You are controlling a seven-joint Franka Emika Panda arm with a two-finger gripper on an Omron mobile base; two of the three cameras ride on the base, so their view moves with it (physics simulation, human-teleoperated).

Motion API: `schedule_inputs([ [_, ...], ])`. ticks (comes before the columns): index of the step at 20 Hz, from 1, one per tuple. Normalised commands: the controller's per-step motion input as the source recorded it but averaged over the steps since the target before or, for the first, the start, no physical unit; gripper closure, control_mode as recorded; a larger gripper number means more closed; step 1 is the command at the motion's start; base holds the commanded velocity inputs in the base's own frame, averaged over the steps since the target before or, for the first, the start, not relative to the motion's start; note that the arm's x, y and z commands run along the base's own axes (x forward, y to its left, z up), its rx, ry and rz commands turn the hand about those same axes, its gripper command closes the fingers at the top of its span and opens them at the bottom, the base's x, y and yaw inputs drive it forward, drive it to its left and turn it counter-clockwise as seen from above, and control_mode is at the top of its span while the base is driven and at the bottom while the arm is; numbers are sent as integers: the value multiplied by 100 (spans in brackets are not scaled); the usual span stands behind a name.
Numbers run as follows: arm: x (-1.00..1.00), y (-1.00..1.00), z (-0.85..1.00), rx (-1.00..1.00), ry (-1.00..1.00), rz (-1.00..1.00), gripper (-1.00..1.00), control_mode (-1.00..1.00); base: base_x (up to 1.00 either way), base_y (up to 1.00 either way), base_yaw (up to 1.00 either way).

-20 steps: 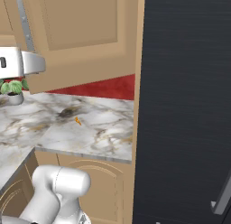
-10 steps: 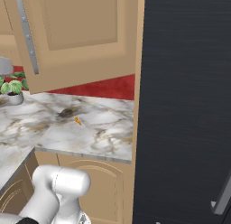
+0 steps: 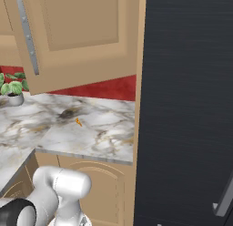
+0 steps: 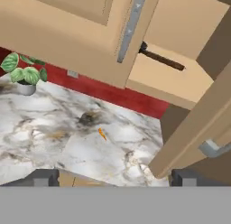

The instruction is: Retrieve the pan from the cabinet, then place the raw meat into the pan to avoid contamination.

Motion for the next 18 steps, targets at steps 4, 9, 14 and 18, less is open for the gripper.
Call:
schedule_inputs([
  [4,21,26,-7,-30,24,3,-100,-100,0,0,0],
  [9,23,20,-15,-34,11,5,-100,-100,0,0,0],
  [14,26,5,-32,-32,-4,0,-100,-100,0,0,0],
  [18,31,-4,-33,-25,-5,0,-100,-100,0,0,0],
])
